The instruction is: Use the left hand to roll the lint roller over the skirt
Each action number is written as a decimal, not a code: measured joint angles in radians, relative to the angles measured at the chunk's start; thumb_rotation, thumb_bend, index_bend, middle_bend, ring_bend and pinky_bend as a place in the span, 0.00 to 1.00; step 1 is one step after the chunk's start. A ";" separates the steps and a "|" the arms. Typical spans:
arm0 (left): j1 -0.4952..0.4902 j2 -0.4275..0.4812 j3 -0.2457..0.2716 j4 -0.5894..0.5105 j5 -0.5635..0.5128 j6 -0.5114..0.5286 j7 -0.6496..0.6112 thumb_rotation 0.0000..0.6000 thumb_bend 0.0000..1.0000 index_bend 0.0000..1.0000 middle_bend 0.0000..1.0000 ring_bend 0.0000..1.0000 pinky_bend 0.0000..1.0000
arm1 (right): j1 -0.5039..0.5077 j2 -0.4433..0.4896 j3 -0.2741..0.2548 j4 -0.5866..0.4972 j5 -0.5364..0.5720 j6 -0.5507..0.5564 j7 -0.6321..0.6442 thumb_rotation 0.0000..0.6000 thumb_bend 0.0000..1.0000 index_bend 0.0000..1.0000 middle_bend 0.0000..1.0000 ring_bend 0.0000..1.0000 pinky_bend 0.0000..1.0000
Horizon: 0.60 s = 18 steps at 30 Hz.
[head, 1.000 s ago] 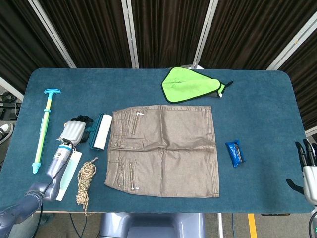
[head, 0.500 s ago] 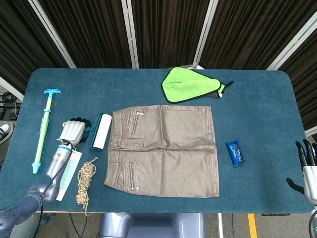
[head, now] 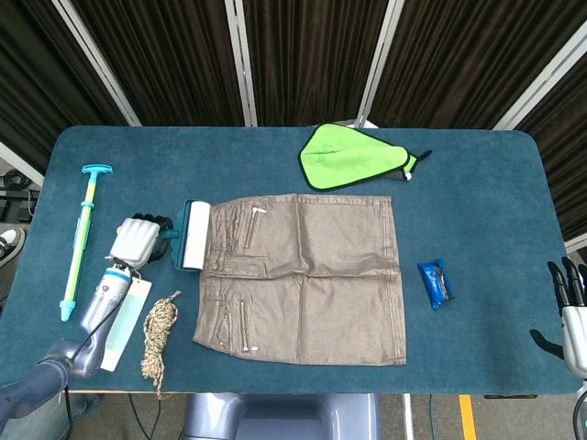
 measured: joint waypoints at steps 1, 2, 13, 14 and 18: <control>0.000 0.013 0.000 -0.029 0.005 0.010 0.009 1.00 0.88 0.68 0.52 0.41 0.48 | 0.000 0.001 0.000 -0.001 0.001 0.000 0.003 1.00 0.00 0.00 0.00 0.00 0.00; -0.001 0.027 -0.001 -0.060 0.010 0.019 0.019 1.00 0.88 0.68 0.52 0.41 0.48 | -0.001 0.003 0.000 -0.002 0.001 0.000 0.007 1.00 0.00 0.00 0.00 0.00 0.00; -0.073 0.169 -0.029 -0.455 -0.007 -0.028 0.395 1.00 0.88 0.68 0.51 0.41 0.48 | 0.001 0.026 0.012 -0.009 0.035 -0.016 0.055 1.00 0.00 0.00 0.00 0.00 0.00; -0.085 0.174 -0.034 -0.478 -0.019 -0.045 0.439 1.00 0.88 0.68 0.51 0.41 0.49 | 0.002 0.029 0.013 -0.010 0.038 -0.020 0.058 1.00 0.00 0.00 0.00 0.00 0.00; -0.155 0.177 -0.058 -0.571 -0.126 -0.137 0.637 1.00 0.88 0.68 0.51 0.41 0.49 | 0.005 0.034 0.019 -0.012 0.056 -0.029 0.063 1.00 0.00 0.00 0.00 0.00 0.00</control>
